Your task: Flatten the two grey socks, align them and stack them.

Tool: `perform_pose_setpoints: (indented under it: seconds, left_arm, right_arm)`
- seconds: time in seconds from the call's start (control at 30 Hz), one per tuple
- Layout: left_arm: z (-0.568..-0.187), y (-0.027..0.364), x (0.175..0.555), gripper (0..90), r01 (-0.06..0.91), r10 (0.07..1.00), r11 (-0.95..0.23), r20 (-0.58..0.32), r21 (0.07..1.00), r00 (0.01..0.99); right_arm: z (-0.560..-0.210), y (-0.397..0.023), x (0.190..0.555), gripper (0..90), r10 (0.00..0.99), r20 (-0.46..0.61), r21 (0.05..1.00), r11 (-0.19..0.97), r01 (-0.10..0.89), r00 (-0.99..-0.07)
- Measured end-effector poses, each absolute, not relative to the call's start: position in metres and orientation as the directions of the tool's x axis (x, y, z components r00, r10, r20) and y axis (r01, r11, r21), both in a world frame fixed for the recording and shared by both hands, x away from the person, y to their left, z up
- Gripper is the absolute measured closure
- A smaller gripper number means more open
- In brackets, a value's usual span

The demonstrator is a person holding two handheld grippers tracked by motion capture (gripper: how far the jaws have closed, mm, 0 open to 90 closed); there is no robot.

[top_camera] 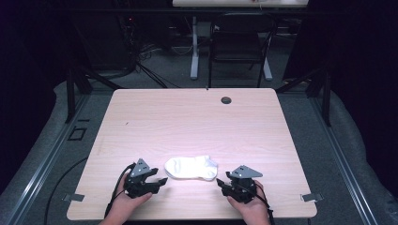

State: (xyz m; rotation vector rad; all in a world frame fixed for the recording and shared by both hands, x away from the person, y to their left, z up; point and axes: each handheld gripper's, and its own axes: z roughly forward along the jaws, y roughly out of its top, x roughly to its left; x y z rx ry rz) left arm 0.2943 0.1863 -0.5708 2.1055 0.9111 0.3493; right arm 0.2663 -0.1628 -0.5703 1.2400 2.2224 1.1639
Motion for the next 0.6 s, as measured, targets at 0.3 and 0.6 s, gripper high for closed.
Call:
perform_pose_setpoints:
  seconds: [0.3,0.6]
  left_arm:
    - [-0.575,0.185,0.301,40.6,0.476,0.718,-0.44,-0.02,0.761,0.696]
    - [-0.573,0.2,0.312,40.2,0.523,0.758,-0.352,-0.092,0.776,0.646]
  right_arm:
    - [-0.574,-0.156,0.268,51.5,0.814,0.063,0.791,0.312,0.526,-0.578]
    - [-0.576,-0.163,0.27,51.8,0.828,0.08,0.787,0.289,0.545,-0.555]
